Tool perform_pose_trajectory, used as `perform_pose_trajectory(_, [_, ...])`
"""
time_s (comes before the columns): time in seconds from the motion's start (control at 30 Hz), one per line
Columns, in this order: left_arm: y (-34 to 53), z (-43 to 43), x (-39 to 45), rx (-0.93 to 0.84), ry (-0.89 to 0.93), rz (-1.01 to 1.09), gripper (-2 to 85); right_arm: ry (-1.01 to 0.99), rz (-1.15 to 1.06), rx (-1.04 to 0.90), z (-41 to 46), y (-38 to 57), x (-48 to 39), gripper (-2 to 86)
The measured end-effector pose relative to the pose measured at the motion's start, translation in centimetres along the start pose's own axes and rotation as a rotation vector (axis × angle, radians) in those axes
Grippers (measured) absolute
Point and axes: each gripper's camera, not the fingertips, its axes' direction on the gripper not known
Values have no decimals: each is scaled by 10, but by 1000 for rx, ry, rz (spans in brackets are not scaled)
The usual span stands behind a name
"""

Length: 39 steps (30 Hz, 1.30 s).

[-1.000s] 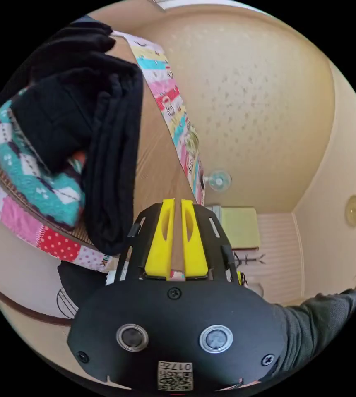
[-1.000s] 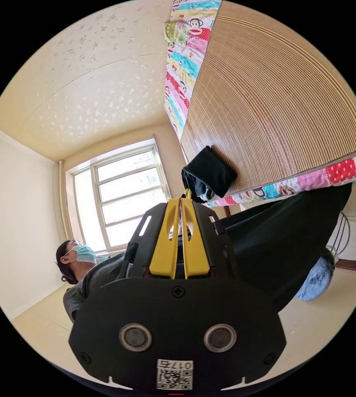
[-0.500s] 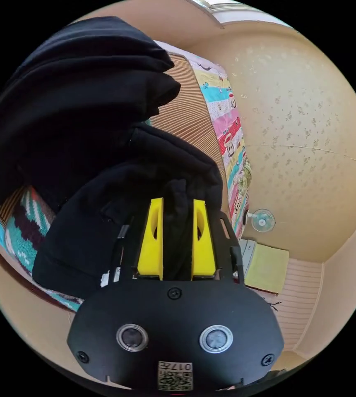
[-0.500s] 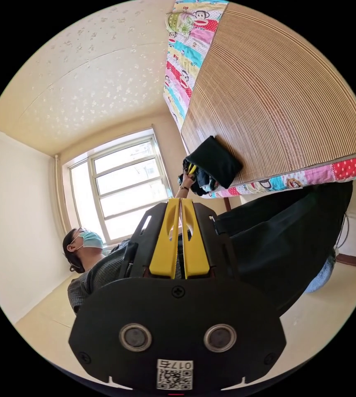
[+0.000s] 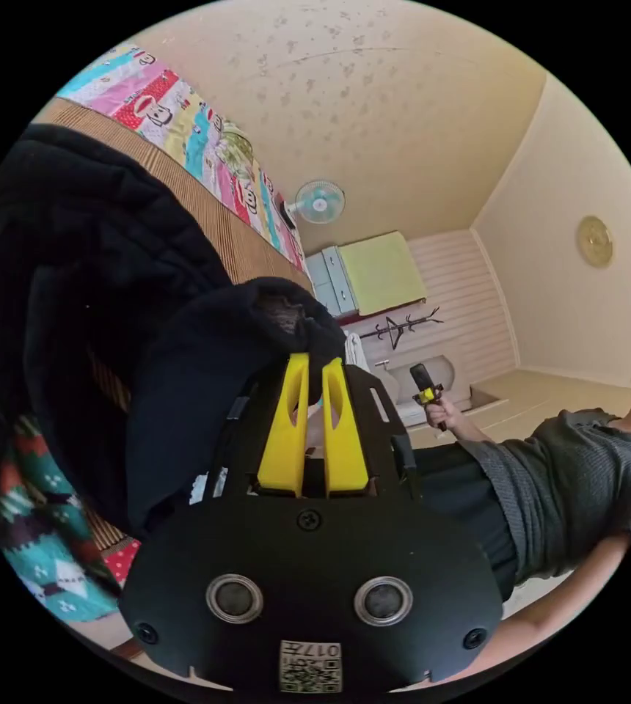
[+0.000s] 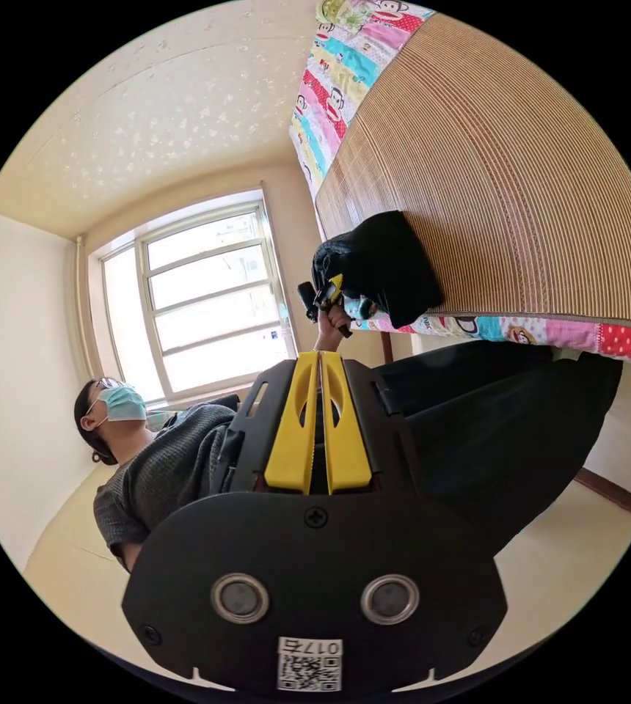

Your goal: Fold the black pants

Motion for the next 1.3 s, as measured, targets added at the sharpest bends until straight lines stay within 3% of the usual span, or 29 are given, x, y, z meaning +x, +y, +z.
perform_pose_trajectory(0.1, [28, 72, -2, -180, 12, -58, 34, 7, -31, -79, 18, -26, -7, 4])
perform_pose_trajectory(0.2, [52, 110, -5, -349, -114, -100, 44, 1, -46, -113, 29, -39, -9, 4])
perform_pose_trajectory(0.27, [62, 94, -8, -252, -138, -140, 50, 9, -40, -109, 31, -42, -6, 4])
perform_pose_trajectory(0.37, [73, 27, -10, 88, -97, -184, 62, -9, -21, -55, 30, -40, 3, 5])
perform_pose_trajectory(0.43, [76, -34, -8, 351, -230, -255, 90, -46, -8, -8, 29, -35, 9, 5])
perform_pose_trajectory(0.53, [64, -87, -26, 552, -426, -434, 143, -100, 10, 32, 33, -25, 19, 5])
perform_pose_trajectory(0.63, [36, -108, -78, 604, -456, -590, 137, -85, 42, 46, 40, -18, 23, 5])
perform_pose_trajectory(0.73, [9, -108, -124, 663, -265, -619, 135, -74, 42, 55, 50, -13, 18, 5])
perform_pose_trajectory(0.9, [-37, -66, -162, 489, -306, -630, 136, -49, 41, 71, 71, -2, 11, 6])
perform_pose_trajectory(1.07, [-39, -5, -181, 305, -166, -598, 68, -71, 39, 97, 94, 11, 14, 11])
perform_pose_trajectory(1.23, [-8, 55, -114, 147, -76, -224, 41, -51, -30, 130, 113, 8, 5, 34])
perform_pose_trajectory(1.3, [14, 84, -79, 85, -38, -112, 41, 24, -82, 127, 130, -14, -12, 94])
